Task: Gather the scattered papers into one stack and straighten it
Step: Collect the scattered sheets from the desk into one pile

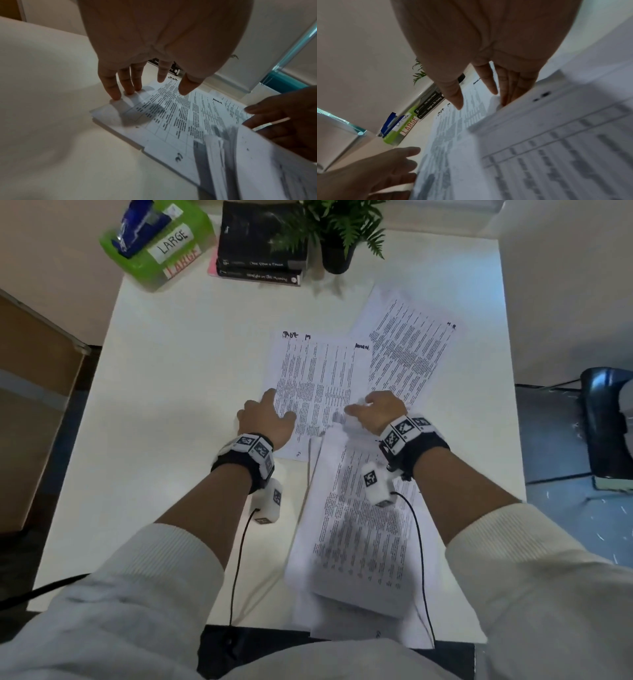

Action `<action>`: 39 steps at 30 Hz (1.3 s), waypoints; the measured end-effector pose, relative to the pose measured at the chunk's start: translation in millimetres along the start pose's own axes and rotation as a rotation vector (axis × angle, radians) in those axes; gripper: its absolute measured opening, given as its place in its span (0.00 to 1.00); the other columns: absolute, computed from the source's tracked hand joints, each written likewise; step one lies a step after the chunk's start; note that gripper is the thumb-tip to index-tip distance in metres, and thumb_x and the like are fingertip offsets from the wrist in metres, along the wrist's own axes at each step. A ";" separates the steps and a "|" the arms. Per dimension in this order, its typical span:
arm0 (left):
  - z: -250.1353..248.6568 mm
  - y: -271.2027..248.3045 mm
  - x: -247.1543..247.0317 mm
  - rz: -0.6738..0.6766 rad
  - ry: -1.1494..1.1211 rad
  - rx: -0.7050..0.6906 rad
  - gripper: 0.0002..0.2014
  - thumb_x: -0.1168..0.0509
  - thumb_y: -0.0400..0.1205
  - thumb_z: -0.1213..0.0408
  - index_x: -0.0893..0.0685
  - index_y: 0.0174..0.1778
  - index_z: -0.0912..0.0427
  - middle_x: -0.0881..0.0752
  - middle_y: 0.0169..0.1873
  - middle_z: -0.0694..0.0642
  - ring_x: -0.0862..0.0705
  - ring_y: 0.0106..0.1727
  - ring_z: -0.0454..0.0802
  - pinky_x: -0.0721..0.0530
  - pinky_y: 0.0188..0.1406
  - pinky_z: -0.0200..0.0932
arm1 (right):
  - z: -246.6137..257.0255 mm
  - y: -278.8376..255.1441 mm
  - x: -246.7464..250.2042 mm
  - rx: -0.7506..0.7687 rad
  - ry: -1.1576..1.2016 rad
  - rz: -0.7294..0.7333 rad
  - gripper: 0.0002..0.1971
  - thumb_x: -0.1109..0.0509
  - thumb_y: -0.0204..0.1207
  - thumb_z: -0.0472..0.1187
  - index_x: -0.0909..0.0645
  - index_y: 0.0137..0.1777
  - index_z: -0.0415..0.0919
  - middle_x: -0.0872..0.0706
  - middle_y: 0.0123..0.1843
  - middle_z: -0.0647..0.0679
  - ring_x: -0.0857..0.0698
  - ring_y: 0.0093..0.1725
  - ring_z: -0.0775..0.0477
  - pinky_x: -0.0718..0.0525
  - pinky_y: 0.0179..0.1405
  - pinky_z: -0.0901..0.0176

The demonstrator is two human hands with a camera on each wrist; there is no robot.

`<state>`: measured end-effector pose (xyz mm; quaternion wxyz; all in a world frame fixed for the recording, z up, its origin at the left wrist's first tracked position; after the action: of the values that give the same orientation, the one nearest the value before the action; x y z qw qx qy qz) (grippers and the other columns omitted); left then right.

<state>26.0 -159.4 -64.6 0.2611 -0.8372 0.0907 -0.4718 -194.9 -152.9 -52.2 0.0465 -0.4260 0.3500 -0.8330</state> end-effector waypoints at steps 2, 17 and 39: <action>-1.7 4.5 1.7 0.003 -0.024 0.045 0.33 0.40 0.83 0.47 0.38 0.84 0.48 0.32 0.76 0.65 0.36 0.78 0.67 0.26 0.65 0.58 | 12.5 8.9 -4.3 -0.053 -0.005 -0.026 0.21 0.29 0.76 0.57 0.21 0.42 0.36 0.15 0.41 0.46 0.16 0.37 0.48 0.20 0.32 0.61; 1.9 23.6 23.1 -0.008 -0.540 0.149 0.39 0.37 0.84 0.62 0.52 0.87 0.45 0.30 0.80 0.60 0.18 0.63 0.59 0.24 0.49 0.39 | 25.7 32.3 -25.8 -0.179 -0.026 -0.096 0.18 0.25 0.74 0.51 0.25 0.45 0.37 0.20 0.38 0.49 0.25 0.29 0.54 0.34 0.21 0.65; -48.5 -26.5 97.8 -0.085 -0.719 -0.433 0.15 0.35 0.76 0.75 0.16 0.55 0.56 0.09 0.48 0.57 0.10 0.49 0.56 0.10 0.50 0.57 | 13.3 -43.4 34.6 0.246 0.932 -0.446 0.23 0.18 0.60 0.62 0.13 0.50 0.50 0.08 0.54 0.43 0.10 0.56 0.38 0.12 0.55 0.33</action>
<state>35.5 -192.9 42.2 0.0745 -0.9871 0.0560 -0.1301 -197.4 -140.6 3.5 -0.2429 -0.0660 0.1342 -0.9585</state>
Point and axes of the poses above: each hand's wrist, its own y-axis towards the middle knuckle, its own x-axis out of the back of the hand, z = x × y, the point moved 2 cm from there along y, towards the middle knuckle
